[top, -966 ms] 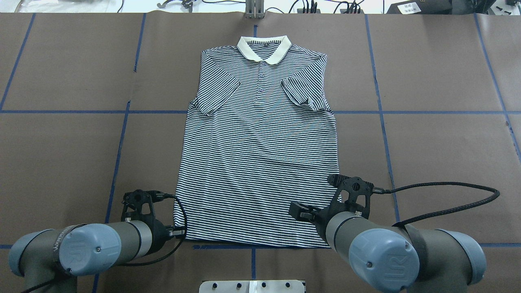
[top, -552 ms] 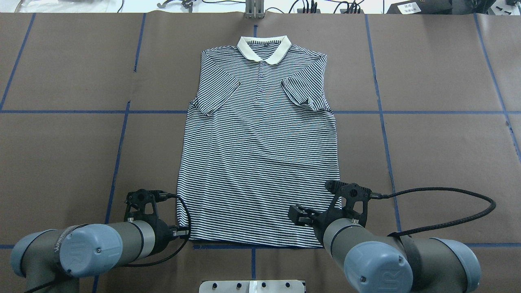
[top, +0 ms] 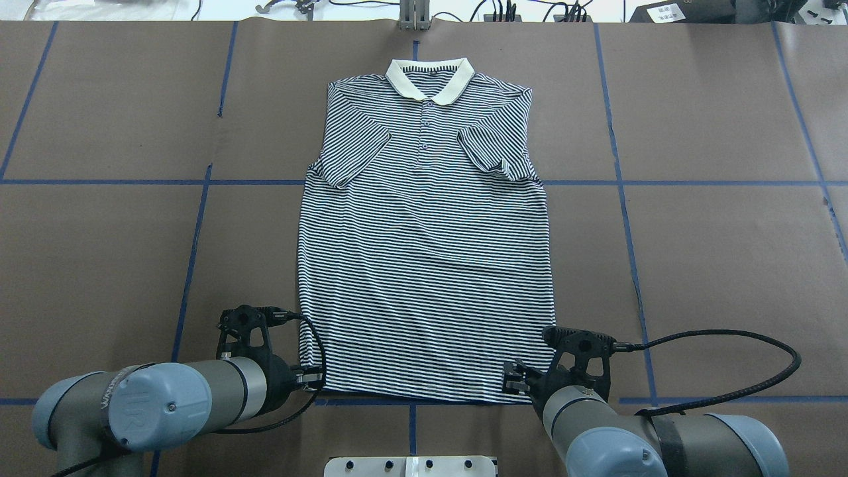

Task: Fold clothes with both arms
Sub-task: 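Position both grippers at the hem corners and grasp the hem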

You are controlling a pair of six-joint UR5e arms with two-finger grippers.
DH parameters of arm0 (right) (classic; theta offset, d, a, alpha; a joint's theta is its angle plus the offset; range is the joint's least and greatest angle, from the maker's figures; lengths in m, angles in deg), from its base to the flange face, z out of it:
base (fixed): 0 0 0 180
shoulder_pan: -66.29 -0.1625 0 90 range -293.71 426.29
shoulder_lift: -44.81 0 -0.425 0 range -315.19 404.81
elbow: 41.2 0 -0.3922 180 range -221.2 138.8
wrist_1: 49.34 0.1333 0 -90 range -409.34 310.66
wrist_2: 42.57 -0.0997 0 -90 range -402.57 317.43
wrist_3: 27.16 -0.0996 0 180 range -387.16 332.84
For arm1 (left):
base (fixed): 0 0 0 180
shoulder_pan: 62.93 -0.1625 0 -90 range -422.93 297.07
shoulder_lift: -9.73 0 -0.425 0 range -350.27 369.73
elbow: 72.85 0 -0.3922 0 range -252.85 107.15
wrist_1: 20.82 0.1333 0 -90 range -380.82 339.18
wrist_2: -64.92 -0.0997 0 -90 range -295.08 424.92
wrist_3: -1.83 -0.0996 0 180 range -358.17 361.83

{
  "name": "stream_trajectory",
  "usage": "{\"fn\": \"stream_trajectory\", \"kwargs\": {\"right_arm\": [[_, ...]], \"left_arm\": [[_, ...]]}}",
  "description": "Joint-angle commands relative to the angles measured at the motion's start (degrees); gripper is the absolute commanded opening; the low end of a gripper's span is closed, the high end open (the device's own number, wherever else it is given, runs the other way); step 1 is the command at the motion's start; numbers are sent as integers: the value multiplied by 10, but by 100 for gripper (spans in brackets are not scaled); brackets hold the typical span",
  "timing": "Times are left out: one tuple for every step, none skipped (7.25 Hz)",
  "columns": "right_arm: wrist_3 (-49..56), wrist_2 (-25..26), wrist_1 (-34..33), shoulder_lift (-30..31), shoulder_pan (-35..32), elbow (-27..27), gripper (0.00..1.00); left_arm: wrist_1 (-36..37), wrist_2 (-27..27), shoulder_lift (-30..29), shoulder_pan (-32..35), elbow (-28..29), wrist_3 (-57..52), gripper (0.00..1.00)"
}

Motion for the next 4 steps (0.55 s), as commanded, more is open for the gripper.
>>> {"fn": "stream_trajectory", "kwargs": {"right_arm": [[-8, 0, 2, 14, 4, 7, 62], [-10, -1, 2, 16, 5, 7, 61], [-10, -1, 2, 20, 7, 10, 59], [-10, -1, 3, 20, 7, 16, 56]], "left_arm": [[0, 1, -3, 0, 0, 0, 0], [-1, 1, -5, 0, 1, 0, 0], [-2, 2, -5, 0, 1, 0, 0], [-2, 2, -5, 0, 1, 0, 0]]}}
